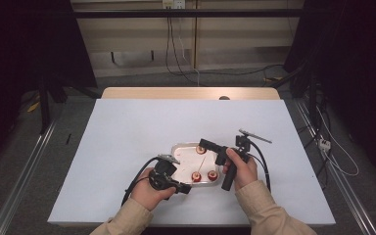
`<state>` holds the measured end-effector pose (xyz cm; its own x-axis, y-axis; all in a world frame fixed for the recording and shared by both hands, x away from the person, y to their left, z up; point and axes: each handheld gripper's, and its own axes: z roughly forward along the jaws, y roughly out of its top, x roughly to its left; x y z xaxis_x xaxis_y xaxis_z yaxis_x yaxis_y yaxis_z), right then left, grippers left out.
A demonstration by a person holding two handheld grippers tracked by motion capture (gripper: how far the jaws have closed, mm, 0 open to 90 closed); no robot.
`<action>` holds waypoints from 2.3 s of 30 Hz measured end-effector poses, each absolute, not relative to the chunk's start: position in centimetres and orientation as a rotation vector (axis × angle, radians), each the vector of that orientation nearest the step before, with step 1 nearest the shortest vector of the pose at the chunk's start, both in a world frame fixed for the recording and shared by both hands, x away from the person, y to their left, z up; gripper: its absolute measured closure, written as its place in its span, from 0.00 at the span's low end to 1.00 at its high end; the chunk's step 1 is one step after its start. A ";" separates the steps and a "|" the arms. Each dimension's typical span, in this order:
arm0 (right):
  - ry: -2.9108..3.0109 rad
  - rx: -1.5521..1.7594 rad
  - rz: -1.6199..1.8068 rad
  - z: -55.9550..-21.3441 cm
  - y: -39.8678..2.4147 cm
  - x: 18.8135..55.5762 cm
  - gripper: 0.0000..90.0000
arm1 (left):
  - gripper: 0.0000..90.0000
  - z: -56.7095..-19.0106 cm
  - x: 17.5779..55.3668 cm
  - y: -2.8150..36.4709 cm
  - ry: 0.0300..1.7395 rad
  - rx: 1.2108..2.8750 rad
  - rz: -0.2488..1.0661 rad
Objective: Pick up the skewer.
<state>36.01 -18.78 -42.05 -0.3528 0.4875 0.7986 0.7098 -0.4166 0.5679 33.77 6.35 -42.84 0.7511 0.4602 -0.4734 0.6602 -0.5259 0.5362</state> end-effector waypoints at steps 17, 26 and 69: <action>-1.581 -1.676 -1.889 -42.0 -18.8 36.0 0.81 | 1.00 -42.9 34.0 6.7 0.858 2.173 -0.363; -1.594 -1.669 -1.892 -42.0 -18.7 35.9 0.81 | 1.00 -43.1 34.1 6.7 0.874 2.155 -0.376; -1.704 -1.621 -1.854 -42.1 -17.9 35.5 0.81 | 1.00 -42.9 34.5 7.6 0.930 2.097 -0.365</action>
